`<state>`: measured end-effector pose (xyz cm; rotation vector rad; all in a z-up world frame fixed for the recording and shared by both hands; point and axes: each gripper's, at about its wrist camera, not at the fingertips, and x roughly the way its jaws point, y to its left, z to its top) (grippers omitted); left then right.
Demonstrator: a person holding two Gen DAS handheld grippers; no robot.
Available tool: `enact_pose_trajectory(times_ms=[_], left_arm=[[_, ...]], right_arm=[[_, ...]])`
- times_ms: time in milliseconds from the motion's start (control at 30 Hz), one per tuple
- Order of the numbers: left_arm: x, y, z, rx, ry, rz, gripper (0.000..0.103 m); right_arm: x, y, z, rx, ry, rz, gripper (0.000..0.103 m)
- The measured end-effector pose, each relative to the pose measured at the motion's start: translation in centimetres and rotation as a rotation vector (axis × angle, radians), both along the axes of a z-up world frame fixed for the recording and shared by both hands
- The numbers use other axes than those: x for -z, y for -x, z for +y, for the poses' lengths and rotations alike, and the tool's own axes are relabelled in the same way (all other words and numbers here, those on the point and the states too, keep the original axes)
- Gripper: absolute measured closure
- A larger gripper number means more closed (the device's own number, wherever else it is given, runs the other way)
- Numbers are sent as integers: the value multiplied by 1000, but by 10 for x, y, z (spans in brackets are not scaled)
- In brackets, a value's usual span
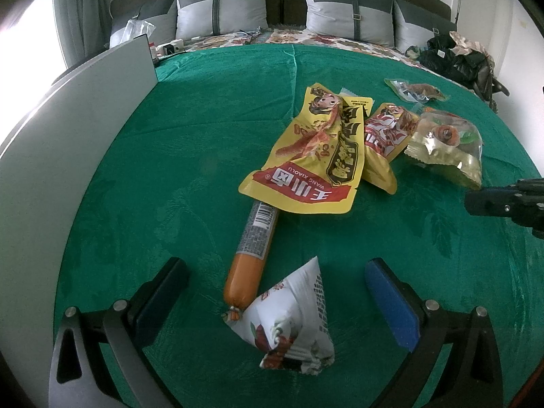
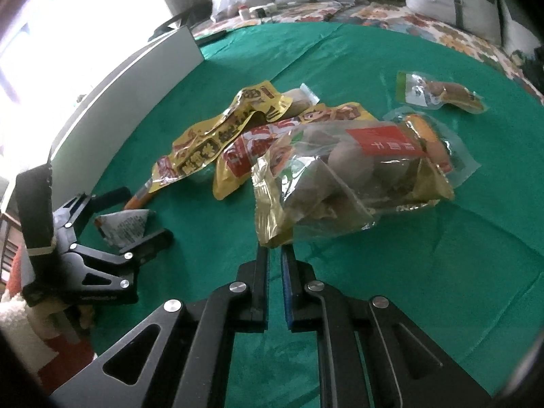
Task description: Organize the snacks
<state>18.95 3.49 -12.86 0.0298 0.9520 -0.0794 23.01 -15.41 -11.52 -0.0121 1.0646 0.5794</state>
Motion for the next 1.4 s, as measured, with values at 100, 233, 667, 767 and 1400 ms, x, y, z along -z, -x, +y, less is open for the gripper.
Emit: enact_pose_trajectory(times_ms=[100,233,667,767,1400], left_arm=[[0,0,0,0,0,0,0],[0,0,0,0,0,0,0],[0,0,0,0,1,0,0],[0,0,0,1,1,0,0],[-1,2,1,48,-4,31,0]], right_arm=[[-2,0,-3,1,-5,0,93],[-2,0,-10,15,-16,19,93],[-4,5,-30,34,-36,66,93],[0,6,-36,55,-30,76,93],[8,77,-110,409,-13,92,29]])
